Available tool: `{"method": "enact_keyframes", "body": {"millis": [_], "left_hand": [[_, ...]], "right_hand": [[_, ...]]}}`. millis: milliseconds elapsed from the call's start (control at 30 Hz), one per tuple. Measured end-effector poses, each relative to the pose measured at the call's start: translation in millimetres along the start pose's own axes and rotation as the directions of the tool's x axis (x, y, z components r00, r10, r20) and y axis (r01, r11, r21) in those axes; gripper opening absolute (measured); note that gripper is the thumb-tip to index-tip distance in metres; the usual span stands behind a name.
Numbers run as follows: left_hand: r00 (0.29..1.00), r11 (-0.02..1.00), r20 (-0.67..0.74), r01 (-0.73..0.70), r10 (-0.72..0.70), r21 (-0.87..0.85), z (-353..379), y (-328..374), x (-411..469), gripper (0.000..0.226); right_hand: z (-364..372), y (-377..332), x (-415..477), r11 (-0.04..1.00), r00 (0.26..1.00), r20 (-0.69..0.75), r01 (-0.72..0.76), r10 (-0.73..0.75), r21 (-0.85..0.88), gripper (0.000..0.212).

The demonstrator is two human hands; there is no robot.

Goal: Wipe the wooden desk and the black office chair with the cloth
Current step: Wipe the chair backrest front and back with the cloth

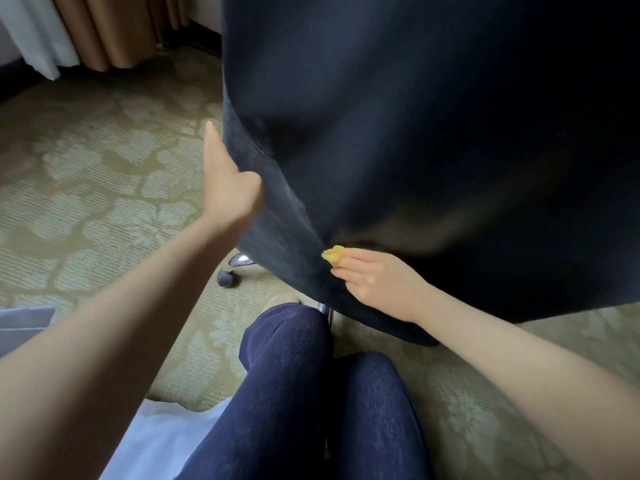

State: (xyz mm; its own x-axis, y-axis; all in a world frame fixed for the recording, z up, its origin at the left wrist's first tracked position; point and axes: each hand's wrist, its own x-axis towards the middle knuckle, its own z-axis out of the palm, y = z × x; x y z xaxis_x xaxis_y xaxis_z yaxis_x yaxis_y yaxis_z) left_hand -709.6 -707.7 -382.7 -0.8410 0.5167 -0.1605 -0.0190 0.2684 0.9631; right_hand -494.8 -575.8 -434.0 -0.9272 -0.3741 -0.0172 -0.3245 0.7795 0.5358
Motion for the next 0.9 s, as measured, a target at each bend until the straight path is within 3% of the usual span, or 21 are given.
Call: {"method": "enact_keyframes", "body": {"millis": [133, 267, 433, 667, 900], "left_hand": [[0.993, 0.997, 0.119, -0.007, 0.016, -0.08, -9.1, 5.3, 7.6, 0.09], [0.989, 0.968, 0.134, -0.027, 0.062, -0.248, -16.0, 5.1, 7.7, 0.07], [0.977, 0.959, 0.21, 0.041, 0.019, -0.28, -27.4, 3.4, 5.5, 0.083], [0.954, 0.973, 0.298, 0.029, 0.042, -0.231, -45.9, -7.2, 13.0, 0.095], [0.945, 0.97, 0.313, -0.019, 0.097, -0.244, -53.2, -21.4, 17.8, 0.097]], "right_hand": [[-21.2, 9.2, -19.1, 0.997, 0.995, 0.09, 0.048, -0.053, 0.065, 0.062], [-44.3, 26.3, -20.8, 0.997, 0.998, 0.003, 0.065, -0.065, 0.039, 0.024], [-80.3, 54.1, 17.9, 0.999, 0.98, -0.196, -0.033, 0.031, -0.005, 0.021], [-105.8, 81.7, 98.7, 0.981, 0.877, -0.467, -0.175, 0.115, -0.086, 0.029], [-77.5, 75.6, 156.8, 0.972, 0.823, -0.541, -0.231, 0.171, -0.043, 0.02]]}}
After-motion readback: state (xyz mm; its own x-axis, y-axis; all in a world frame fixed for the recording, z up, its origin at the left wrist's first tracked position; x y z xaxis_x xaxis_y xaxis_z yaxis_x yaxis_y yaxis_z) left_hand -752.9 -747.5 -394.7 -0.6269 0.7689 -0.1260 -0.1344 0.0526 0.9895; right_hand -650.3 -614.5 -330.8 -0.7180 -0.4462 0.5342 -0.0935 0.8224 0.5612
